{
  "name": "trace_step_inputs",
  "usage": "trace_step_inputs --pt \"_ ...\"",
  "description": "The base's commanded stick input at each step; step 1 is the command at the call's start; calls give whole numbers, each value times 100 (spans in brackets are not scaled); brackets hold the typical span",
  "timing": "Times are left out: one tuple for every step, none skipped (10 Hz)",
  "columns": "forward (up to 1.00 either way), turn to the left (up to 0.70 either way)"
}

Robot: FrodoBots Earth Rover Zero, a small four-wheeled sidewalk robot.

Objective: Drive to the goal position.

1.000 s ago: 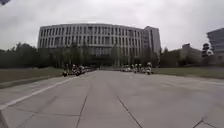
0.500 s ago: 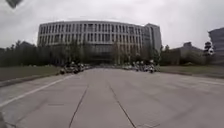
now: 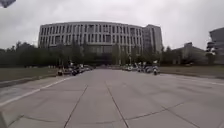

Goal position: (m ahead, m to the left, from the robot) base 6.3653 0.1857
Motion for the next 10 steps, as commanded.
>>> trace_step_inputs --pt "64 0" --pt "56 0" --pt "49 0" --pt "41 0" --pt "33 0" --pt "47 0" --pt "100 0" --pt "100 0" --pt "100 0" --pt "100 0"
